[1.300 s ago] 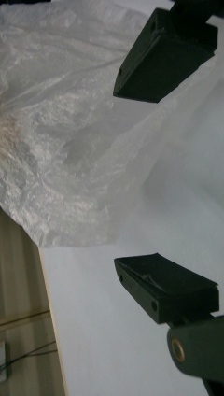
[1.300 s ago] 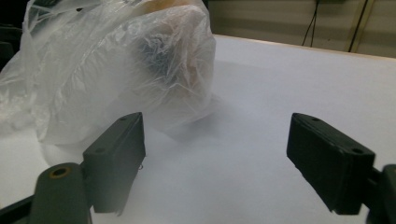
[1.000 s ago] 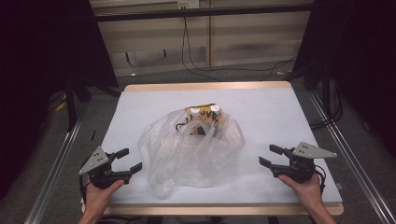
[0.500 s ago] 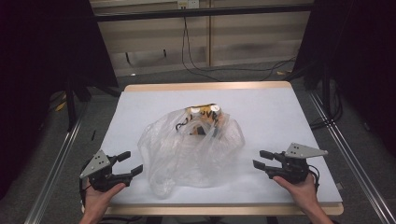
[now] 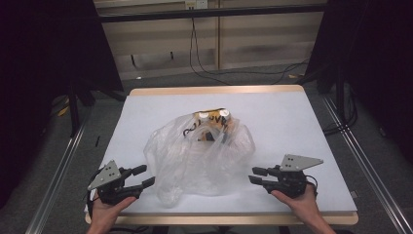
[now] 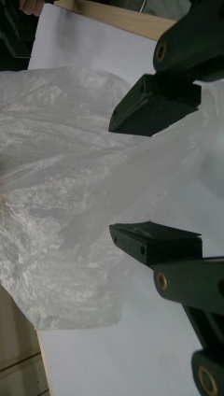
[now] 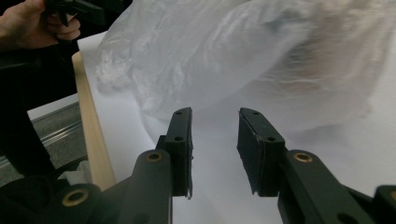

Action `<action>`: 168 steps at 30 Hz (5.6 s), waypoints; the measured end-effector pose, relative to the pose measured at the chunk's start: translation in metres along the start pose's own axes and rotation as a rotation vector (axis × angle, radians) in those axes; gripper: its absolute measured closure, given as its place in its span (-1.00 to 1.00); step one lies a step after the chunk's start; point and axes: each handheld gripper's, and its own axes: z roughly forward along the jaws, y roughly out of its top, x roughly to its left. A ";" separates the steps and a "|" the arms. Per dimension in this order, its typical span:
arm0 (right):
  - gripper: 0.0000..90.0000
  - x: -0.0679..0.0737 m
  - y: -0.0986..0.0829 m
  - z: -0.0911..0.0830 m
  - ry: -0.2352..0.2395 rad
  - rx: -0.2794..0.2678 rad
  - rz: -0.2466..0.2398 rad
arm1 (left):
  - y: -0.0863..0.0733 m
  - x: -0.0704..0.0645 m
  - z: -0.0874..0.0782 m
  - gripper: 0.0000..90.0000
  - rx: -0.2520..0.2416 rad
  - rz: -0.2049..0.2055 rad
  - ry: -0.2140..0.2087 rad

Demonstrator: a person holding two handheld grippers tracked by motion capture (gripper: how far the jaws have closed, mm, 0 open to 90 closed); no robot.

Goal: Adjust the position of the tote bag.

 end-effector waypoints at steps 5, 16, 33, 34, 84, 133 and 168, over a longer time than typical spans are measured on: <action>0.50 0.010 0.006 0.015 0.061 0.020 -0.013 | 0.001 -0.004 0.001 0.22 -0.013 -0.015 -0.044; 0.58 0.037 0.013 0.059 0.195 0.099 -0.056 | 0.006 -0.027 0.016 0.39 0.070 0.029 -0.202; 0.64 0.063 0.041 0.119 0.245 0.141 -0.128 | -0.001 -0.035 0.041 0.46 0.191 0.099 -0.260; 0.63 0.063 0.043 0.125 0.239 0.146 -0.136 | -0.001 -0.035 0.042 0.49 0.192 0.102 -0.261; 1.00 0.048 0.024 0.149 0.203 0.270 -0.134 | -0.006 -0.030 0.057 1.00 0.322 0.102 -0.299; 1.00 0.032 0.075 0.087 0.166 0.028 -0.168 | 0.055 -0.032 0.038 1.00 0.008 0.111 -0.323; 1.00 -0.013 0.167 -0.001 -0.044 -0.254 -0.187 | 0.198 0.004 0.012 1.00 -0.216 0.194 -0.177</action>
